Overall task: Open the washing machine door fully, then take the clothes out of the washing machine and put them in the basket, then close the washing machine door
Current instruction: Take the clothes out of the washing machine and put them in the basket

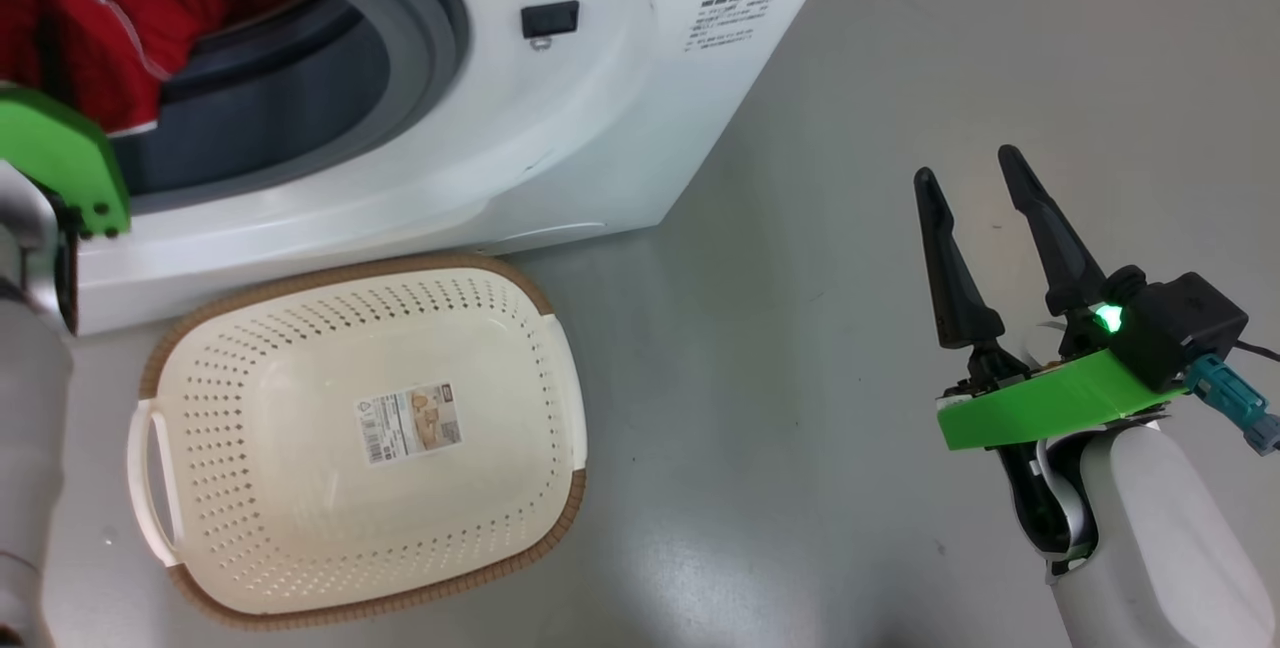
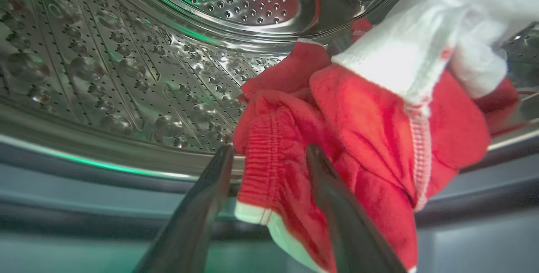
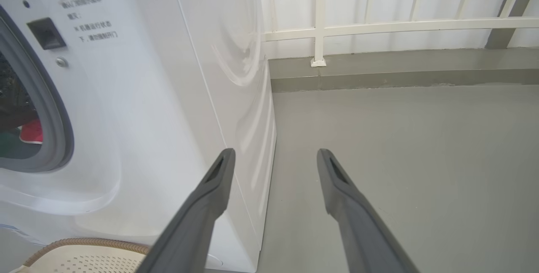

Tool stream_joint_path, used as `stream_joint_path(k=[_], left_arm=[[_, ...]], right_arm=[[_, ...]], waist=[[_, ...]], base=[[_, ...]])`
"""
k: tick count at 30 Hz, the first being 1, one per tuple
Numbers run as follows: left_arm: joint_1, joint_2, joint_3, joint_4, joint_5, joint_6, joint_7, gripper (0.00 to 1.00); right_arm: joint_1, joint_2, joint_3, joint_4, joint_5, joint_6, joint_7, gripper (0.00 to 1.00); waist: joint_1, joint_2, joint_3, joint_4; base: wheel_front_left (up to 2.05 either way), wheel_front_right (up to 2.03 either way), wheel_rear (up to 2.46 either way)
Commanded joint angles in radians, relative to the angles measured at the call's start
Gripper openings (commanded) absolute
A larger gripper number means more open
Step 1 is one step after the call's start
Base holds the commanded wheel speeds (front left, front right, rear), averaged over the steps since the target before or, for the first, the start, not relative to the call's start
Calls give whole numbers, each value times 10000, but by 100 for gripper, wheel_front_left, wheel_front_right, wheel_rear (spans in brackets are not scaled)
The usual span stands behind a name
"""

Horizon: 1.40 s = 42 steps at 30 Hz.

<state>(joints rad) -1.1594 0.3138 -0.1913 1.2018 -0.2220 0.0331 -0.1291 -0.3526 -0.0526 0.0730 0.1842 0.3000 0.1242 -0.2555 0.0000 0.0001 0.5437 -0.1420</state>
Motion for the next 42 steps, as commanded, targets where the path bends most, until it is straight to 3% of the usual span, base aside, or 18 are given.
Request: stream_joint_path(k=[1,23,36,42], left_arm=[[347,637,204,-47,-152,-142,-62,0],[1824,390,560,-1061,-1016,-177,-1009,0],[3512,327,873,-3144,-1405,-59,-1286,0],[4697,300,1082,-4800,-1537,142,-1314,0]], right_arm=[[208,24,159,-177,89,65,-63,100],[623,24,145,75,7,65,-63,100],[1038,24,139,224,-156,65,-63,100],[1285,24,188,311,-189,65,-63,100]], waist=[[0,-1,-77,21],[0,-1,-1177,126],[0,-1,-2217,405],[0,-1,-2724,501]], base=[[0,0,0],[0,0,0],[0,0,0],[0,0,0]])
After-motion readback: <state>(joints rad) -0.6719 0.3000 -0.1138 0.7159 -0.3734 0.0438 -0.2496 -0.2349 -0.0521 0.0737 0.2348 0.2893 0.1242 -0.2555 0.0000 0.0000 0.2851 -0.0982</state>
